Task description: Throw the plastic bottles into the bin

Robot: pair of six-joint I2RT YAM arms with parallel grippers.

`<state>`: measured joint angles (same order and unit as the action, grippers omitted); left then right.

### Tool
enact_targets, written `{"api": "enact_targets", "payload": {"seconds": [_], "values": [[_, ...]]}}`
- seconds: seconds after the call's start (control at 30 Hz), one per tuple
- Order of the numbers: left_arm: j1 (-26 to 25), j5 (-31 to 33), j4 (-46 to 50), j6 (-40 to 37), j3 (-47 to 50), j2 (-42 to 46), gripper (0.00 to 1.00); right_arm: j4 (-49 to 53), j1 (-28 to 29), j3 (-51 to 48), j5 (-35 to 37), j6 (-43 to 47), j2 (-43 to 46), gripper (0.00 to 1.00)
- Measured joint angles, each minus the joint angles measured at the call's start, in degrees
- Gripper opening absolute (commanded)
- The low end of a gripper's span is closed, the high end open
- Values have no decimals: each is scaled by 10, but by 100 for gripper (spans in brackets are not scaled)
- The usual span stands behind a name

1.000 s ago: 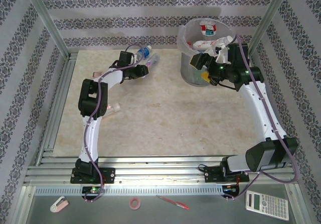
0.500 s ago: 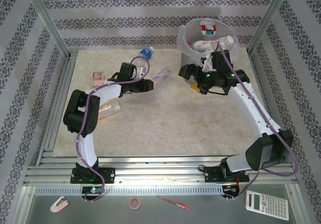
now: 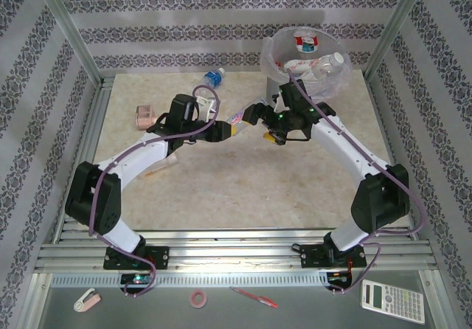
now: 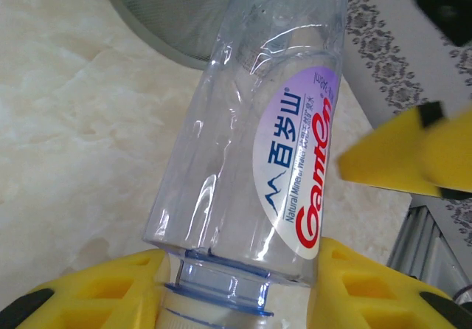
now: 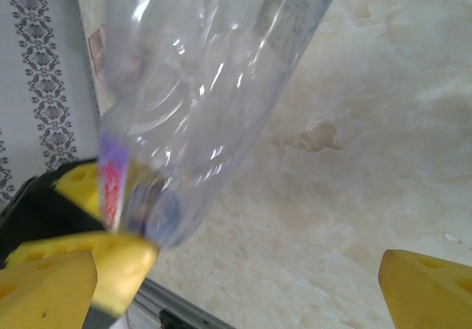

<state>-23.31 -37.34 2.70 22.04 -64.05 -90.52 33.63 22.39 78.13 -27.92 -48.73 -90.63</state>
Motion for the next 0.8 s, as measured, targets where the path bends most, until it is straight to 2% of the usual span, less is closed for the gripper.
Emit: {"api": "enact_targets", "payload": {"seconds": [0.53, 0.8], "values": [[-20, -19, 21, -4, 52, 73, 18, -96, 35, -1, 56, -56, -13, 98], [-21, -19, 20, 4, 68, 82, 17, -92, 41, -33, 61, -73, -29, 98]]}}
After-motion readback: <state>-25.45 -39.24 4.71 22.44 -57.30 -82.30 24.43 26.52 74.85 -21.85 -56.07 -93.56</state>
